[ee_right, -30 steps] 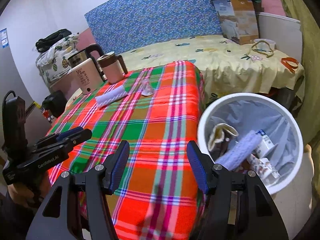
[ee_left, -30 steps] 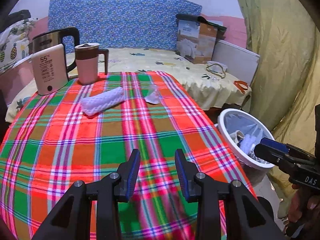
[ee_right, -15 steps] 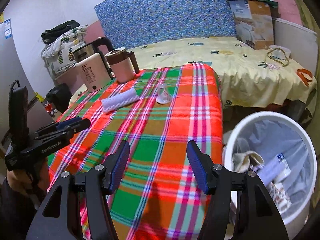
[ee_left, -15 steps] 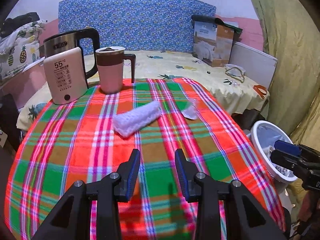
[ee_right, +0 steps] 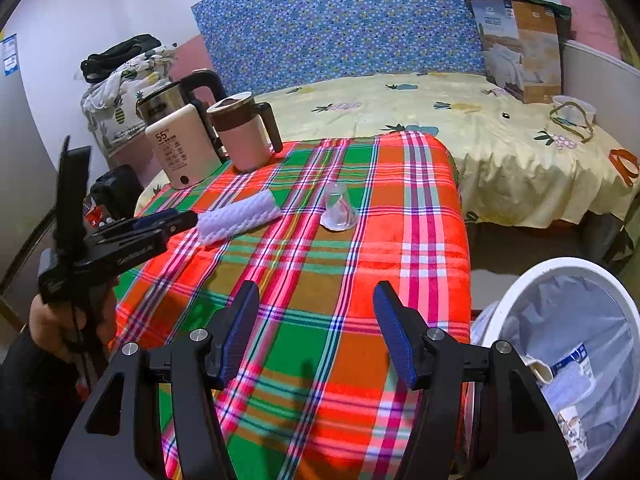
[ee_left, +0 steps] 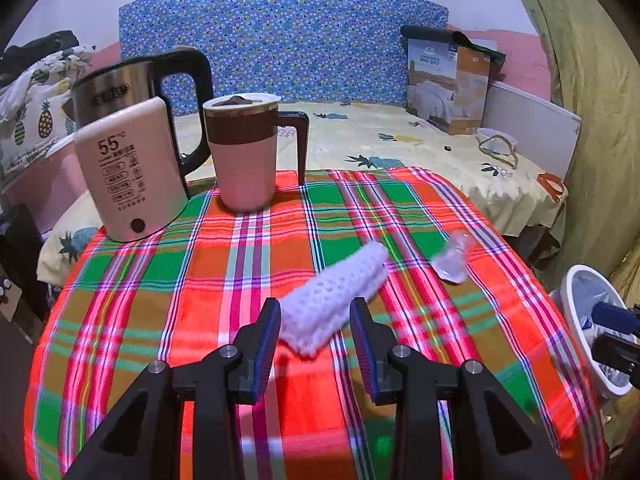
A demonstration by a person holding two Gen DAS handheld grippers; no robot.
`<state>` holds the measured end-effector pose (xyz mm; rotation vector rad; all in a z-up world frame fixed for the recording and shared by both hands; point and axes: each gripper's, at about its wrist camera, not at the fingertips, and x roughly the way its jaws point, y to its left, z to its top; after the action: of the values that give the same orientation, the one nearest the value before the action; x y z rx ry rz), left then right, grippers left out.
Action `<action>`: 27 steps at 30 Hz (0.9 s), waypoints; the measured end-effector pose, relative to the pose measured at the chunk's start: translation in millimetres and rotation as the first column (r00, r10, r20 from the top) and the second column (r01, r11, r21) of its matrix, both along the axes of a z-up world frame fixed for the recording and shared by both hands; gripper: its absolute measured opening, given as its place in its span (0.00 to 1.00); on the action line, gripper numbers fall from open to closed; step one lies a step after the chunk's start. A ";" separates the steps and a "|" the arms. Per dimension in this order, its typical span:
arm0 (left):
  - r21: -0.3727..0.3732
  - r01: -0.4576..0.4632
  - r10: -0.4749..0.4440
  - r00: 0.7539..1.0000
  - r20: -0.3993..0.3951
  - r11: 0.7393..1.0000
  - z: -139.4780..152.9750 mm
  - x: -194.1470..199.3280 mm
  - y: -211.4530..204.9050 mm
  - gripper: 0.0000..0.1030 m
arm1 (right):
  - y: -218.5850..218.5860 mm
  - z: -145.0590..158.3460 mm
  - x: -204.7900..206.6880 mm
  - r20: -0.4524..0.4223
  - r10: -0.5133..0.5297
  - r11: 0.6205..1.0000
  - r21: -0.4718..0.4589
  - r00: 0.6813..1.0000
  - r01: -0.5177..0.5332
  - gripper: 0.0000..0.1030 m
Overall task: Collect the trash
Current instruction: 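Move both tools back over the plaid cloth toward the second foam net and clear cup, then grasp the second white foam net with the left gripper while the right gripper grasps the clear plastic cup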
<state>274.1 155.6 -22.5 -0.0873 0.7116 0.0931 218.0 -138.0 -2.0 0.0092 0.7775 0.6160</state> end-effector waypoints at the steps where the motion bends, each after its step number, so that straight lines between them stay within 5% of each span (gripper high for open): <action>1: -0.008 0.000 0.000 1.000 0.002 1.000 -2.8 5.4 3.6 0.40 | 0.6 -0.6 1.7 -0.002 0.000 1.000 -0.002 1.000 0.000 0.59; 11: -0.054 0.019 -0.024 0.995 -0.094 0.998 -35.6 41.5 10.0 0.44 | 8.2 -8.2 18.2 -0.024 -0.011 1.000 -0.010 1.000 0.011 0.59; 18: -0.057 -0.016 0.011 0.996 -0.091 0.998 -27.7 15.4 -0.8 0.16 | 19.5 -8.2 30.0 -0.019 -0.014 1.000 -0.015 1.000 0.014 0.59; 27: -0.160 -0.080 0.071 0.995 -0.065 0.984 -25.5 -16.6 -3.5 0.10 | 40.4 -12.0 55.6 -0.014 -0.032 0.999 -0.041 0.999 0.031 0.59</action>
<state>257.6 152.1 -48.0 -0.2691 0.7743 0.1104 273.7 -97.7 -14.0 -0.0112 0.8021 0.5704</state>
